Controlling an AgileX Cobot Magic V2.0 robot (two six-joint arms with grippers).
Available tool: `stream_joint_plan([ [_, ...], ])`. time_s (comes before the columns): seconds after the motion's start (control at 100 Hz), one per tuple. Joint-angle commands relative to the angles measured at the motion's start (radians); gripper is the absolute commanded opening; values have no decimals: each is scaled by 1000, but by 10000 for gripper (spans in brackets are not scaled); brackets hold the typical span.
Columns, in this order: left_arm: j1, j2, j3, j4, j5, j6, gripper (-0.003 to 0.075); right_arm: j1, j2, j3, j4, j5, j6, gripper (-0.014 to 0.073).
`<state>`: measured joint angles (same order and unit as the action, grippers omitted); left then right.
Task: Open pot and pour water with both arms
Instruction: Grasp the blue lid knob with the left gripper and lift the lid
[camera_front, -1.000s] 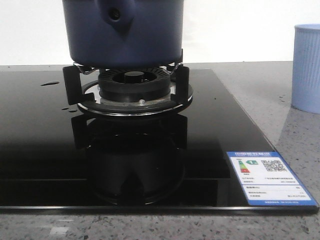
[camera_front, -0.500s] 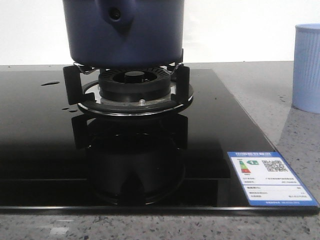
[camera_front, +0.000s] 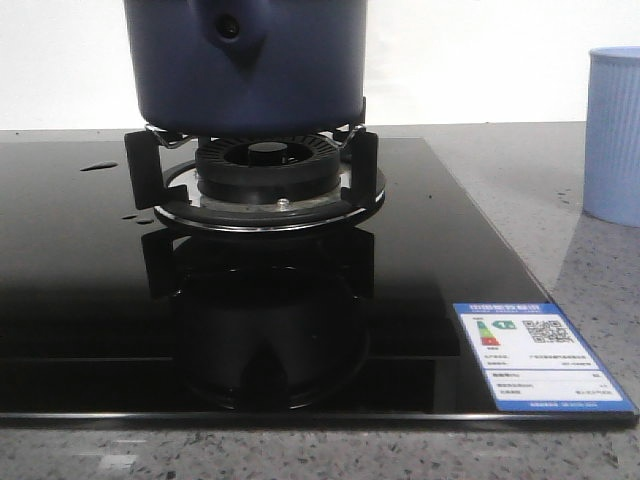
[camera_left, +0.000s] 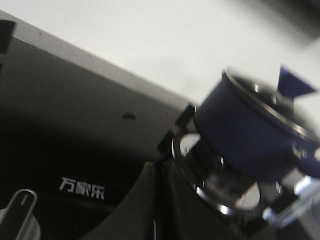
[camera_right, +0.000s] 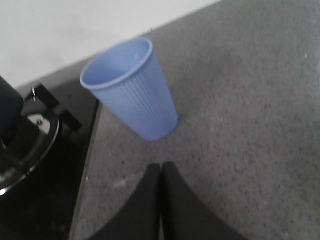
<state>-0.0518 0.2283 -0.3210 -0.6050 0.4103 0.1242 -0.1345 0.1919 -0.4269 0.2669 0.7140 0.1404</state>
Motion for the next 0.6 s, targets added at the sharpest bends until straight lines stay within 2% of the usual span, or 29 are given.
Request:
stream_joint_plan([
  [0.0,0,118,-114,-26,78,119,-18,4,118,-125,-3,125,-21,-67],
  [0.1,0,237,-209,-158,219,316,-17,17,222,-220,9,275,-41,-67],
  [0.17,-15,303,-254,-325,290,505,-17,39,268,-265,52,335,-68,-68],
  [0.25,-53,363,-295,-534,361,737,-17,63,307,-293,155,384,-126,-74],
  [0.32,-74,421,-334,-654,444,900,-18,81,323,-299,275,386,-230,-74],
  [0.41,-79,492,-377,-730,519,1010,-18,85,325,-299,375,341,-345,-74],
  [0.59,-83,581,-447,-776,543,1139,-18,85,323,-309,392,265,-554,-74],
])
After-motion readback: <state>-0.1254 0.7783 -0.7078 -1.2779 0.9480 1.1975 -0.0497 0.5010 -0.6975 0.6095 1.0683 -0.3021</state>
